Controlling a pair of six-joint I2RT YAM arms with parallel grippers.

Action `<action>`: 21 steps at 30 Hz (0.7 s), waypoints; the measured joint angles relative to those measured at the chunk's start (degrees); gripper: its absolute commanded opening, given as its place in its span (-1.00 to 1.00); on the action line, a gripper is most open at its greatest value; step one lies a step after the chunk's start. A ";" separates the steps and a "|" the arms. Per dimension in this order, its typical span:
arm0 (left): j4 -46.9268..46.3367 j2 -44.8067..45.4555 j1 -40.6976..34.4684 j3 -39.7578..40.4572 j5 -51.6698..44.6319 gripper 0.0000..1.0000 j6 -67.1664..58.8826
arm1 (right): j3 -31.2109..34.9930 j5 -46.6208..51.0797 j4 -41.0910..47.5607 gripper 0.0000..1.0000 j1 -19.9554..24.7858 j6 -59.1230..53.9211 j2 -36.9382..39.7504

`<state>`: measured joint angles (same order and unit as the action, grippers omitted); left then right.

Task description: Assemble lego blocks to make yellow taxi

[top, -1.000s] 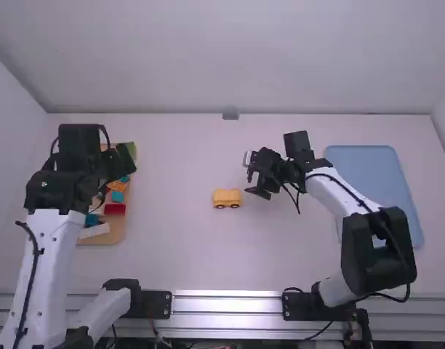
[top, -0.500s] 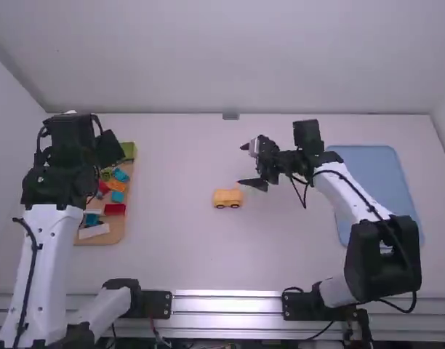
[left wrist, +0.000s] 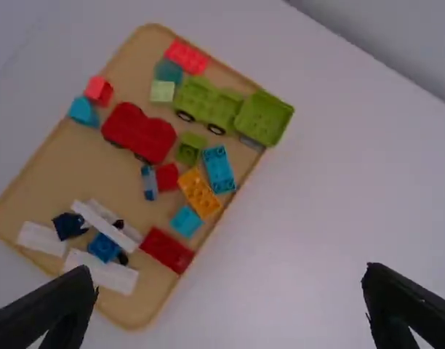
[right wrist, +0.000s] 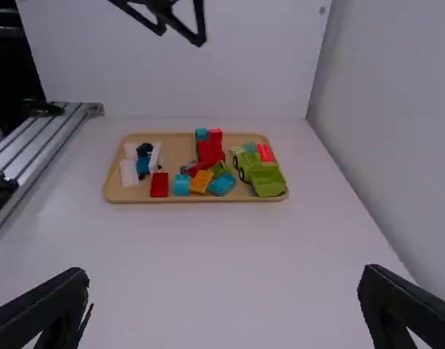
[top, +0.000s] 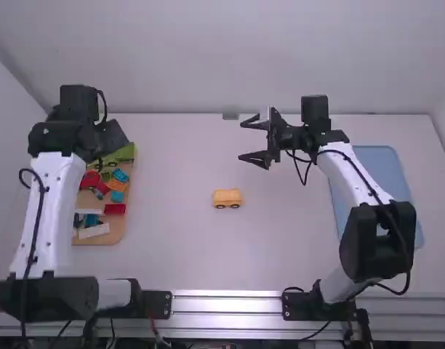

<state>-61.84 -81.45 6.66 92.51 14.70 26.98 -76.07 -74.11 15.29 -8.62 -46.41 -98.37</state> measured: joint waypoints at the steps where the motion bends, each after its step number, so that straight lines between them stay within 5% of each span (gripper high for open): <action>1: -0.94 -2.64 0.00 2.21 -0.72 0.95 0.28 | 0.00 -0.20 0.11 0.98 0.00 0.04 -0.26; 12: -5.11 -25.33 2.99 12.33 -6.03 0.95 1.53 | 0.00 -0.24 0.11 0.98 0.17 -0.66 -0.46; 21: 1.14 -28.35 14.82 3.63 -13.18 0.34 5.16 | 0.00 2.54 0.26 0.98 0.20 -1.73 -0.46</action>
<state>-60.71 -109.80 21.47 96.14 1.52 32.14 -76.07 -71.57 15.55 -8.43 -48.14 -98.83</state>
